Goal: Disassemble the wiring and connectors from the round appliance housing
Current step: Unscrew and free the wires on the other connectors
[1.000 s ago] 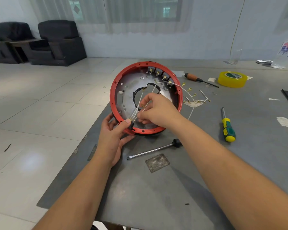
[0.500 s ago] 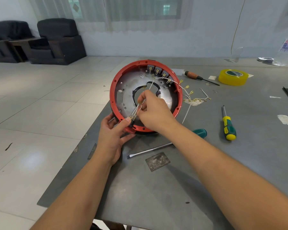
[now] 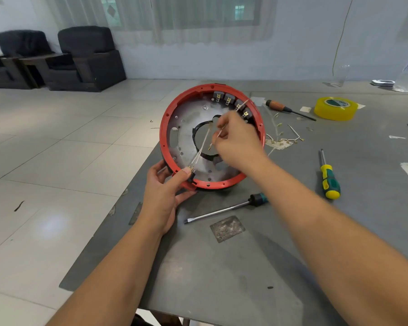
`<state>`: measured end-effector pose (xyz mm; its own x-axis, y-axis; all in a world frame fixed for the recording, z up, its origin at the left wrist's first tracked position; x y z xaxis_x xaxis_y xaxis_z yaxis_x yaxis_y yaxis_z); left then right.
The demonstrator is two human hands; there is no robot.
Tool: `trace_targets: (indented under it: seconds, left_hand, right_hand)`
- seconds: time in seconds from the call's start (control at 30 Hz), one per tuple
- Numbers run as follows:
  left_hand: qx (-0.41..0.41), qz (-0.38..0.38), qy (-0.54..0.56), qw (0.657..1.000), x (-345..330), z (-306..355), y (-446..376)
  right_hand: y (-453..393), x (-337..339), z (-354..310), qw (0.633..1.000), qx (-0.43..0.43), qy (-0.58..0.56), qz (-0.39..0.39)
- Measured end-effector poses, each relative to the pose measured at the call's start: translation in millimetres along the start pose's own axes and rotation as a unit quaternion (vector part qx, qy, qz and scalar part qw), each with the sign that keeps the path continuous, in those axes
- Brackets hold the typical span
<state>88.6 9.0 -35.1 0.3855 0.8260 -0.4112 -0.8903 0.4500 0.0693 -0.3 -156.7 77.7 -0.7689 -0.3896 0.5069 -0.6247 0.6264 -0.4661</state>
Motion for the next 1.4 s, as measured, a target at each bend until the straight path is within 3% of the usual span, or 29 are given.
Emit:
trace_targets:
  seconds: [0.4, 0.7, 1.03, 1.27, 1.4]
  left_hand:
    - [0.000, 0.015, -0.014, 1.000, 1, -2, -2]
    - [-0.005, 0.047, -0.047, 0.998, -1, -1, -2]
    - [0.047, 0.084, -0.125, 0.987, -9, 6, -3]
    - [0.100, 0.056, -0.253, 0.961, -14, 15, -1]
    - [0.067, 0.055, -0.424, 0.902, -10, 29, -3]
  right_hand:
    - [5, 9, 5, 0.992, 0.027, 0.058, -0.112]
    - [10, 25, 14, 0.996, -0.022, -0.038, -0.075]
    - [5, 52, 30, 0.997, -0.052, 0.002, -0.051]
    - [13, 33, 30, 0.987, 0.003, 0.104, -0.120]
    - [16, 28, 27, 0.981, 0.041, 0.131, -0.138]
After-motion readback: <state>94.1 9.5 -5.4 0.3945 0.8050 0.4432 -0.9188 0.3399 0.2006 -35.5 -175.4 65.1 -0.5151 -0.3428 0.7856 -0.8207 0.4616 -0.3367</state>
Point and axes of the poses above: each hand's wrist, its own y-axis away from the middle knuckle, its own x-axis out of the back of the hand, z = x × y, the point moved 6 cm from there along -y, towards the middle knuckle, and after that the axes turned 6 degrees about z, right-handed, at the moved point
